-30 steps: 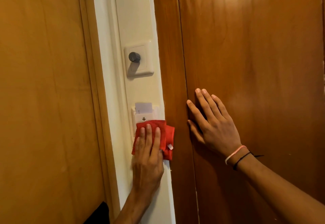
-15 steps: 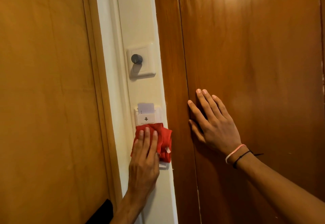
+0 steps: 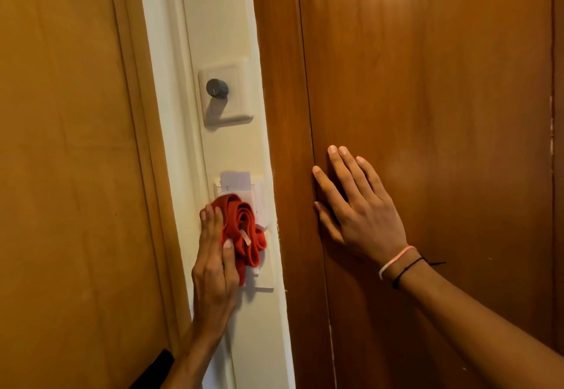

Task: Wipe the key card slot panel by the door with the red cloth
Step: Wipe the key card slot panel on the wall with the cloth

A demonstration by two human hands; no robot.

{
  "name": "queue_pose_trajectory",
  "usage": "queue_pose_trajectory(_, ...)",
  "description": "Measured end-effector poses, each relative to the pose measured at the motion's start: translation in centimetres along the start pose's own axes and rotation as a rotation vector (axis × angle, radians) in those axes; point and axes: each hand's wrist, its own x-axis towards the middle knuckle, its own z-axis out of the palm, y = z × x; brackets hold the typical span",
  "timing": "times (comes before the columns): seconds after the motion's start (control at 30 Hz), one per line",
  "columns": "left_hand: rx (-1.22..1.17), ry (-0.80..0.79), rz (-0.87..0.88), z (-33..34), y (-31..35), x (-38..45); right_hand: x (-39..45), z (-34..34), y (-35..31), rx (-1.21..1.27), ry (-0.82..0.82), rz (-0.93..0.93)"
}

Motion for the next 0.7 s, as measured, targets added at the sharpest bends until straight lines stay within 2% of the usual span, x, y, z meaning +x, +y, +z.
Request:
queue_pose_trajectory(0.17,-0.002,-0.002,0.020,-0.7,-0.3,3.8,0.0,0.1,-0.1,0.000,0.000,-0.002)
queue_pose_trajectory(0.33,-0.028,-0.043,0.023,-0.7,-0.8,1.4,0.0,0.2,0.0,-0.010,0.001,0.002)
queue_pose_trajectory(0.5,-0.012,-0.008,0.008,-0.5,-0.4,3.8,0.0,0.1,0.0,-0.004,0.000,0.003)
queue_pose_trajectory(0.7,0.267,-0.095,0.132,0.7,-0.8,-2.0,0.0,0.2,0.0,0.000,0.004,0.001)
